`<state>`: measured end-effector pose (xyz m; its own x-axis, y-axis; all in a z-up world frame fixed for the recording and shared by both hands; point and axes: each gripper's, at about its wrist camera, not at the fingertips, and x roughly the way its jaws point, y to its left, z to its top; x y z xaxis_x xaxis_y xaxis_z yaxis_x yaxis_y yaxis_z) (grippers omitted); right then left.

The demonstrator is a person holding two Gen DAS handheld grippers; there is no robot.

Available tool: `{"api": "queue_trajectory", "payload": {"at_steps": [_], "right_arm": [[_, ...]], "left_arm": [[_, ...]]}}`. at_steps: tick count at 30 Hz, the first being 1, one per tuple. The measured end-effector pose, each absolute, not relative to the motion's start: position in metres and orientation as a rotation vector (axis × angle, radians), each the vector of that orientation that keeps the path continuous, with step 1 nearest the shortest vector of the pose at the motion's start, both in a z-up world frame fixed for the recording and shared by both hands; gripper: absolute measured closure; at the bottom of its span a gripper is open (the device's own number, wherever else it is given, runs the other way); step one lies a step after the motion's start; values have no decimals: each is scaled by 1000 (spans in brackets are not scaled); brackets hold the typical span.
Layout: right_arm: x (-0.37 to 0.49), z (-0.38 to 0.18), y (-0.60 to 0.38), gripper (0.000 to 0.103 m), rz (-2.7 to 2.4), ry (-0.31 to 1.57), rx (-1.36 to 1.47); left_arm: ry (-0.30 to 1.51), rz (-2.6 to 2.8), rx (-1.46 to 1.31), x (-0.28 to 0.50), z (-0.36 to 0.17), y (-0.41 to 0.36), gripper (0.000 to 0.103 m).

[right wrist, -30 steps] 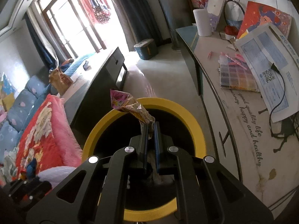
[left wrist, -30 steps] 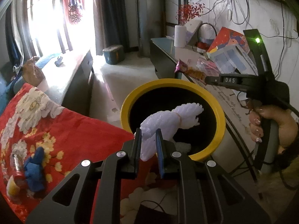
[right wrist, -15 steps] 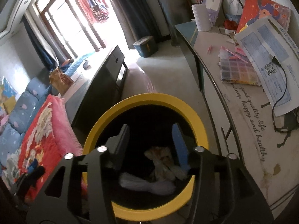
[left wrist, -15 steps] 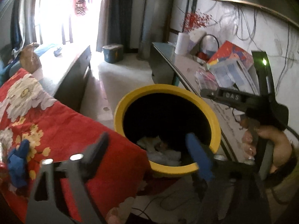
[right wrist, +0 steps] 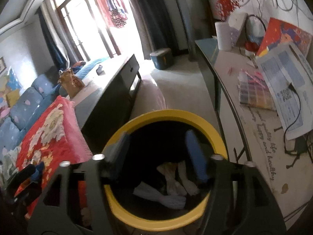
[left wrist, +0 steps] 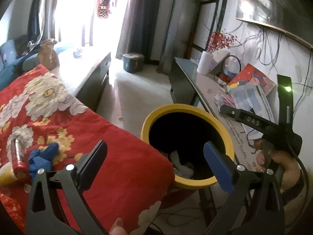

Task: Collect trash
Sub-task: 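Move both open tools back to the trash on the bed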

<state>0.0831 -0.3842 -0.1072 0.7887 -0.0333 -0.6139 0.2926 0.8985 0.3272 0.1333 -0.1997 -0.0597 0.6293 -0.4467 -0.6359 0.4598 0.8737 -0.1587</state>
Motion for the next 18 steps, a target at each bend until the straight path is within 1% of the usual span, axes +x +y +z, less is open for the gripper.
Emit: {"api": "queue_trajectory", "payload": {"at_steps": [18], "right_arm": [[77, -64, -330, 44, -27, 571, 338]], "left_arm": [[648, -401, -33, 127, -27, -142, 7]]}}
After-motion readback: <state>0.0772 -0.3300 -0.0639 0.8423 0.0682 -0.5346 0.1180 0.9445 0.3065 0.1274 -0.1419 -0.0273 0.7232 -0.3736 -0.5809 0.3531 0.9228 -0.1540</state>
